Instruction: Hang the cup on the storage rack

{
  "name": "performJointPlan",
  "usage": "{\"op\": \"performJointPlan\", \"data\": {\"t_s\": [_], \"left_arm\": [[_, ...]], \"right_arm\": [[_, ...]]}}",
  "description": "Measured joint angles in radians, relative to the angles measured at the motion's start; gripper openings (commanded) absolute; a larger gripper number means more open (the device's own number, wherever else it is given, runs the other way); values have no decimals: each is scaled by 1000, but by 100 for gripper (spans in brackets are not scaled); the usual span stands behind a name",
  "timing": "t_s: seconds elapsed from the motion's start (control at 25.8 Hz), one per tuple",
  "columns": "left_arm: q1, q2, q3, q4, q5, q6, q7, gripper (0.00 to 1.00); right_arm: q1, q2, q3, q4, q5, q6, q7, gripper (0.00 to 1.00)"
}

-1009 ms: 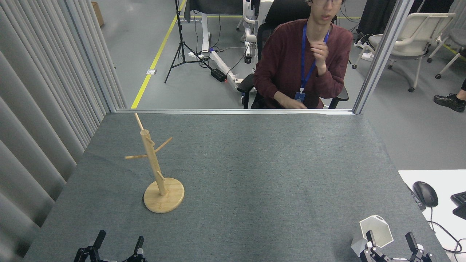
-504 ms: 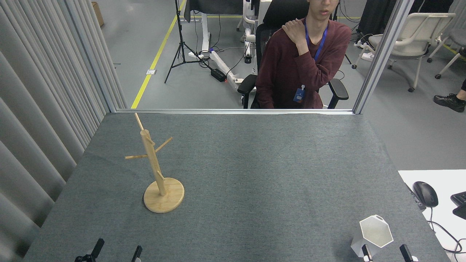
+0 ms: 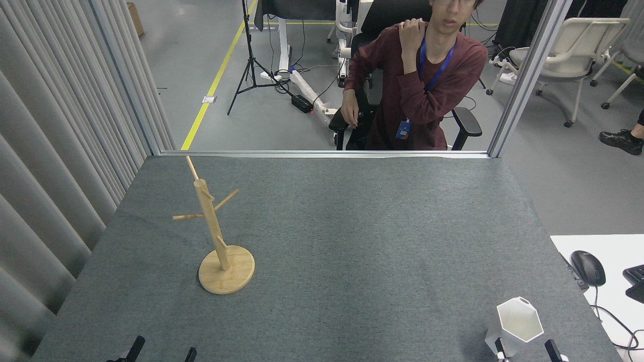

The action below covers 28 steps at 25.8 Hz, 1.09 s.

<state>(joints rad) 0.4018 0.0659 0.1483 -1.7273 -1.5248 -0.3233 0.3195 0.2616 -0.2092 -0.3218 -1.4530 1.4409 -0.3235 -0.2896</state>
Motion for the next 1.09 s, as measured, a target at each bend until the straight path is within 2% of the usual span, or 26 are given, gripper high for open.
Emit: {"op": "performJointPlan", "data": {"t_s": [0.43,0.47,0.5,0.54,0.62,0.81,0.97,1.09], "left_arm": [[0,0,8,0,1,3,22,99],[0,0,9,0,2,3,22,99],[0,0,9,0,2,3,22,99],[0,0,9,0,2,3,22,99],[0,0,8,0,2,3,22,99],[0,0,-10,0,0,-16,23,99],[-9,-4,-51,1,-11,-60,23,99],[-27,-8,-113,4,-27,-88,16,99]], "right_arm": [[-90,-2,8,91,37,10,-4,99],[-97,-2,10,102,38,16,-3,94],[-103,-2,12,112,39,23,-1,73],[-110,-2,14,122,40,30,0,58],[-118,-2,19,139,48,44,1,51],[-123,4,25,127,59,51,-12,49],[-122,16,25,26,55,48,-31,48],[-133,63,70,-57,64,48,-33,48]]}}
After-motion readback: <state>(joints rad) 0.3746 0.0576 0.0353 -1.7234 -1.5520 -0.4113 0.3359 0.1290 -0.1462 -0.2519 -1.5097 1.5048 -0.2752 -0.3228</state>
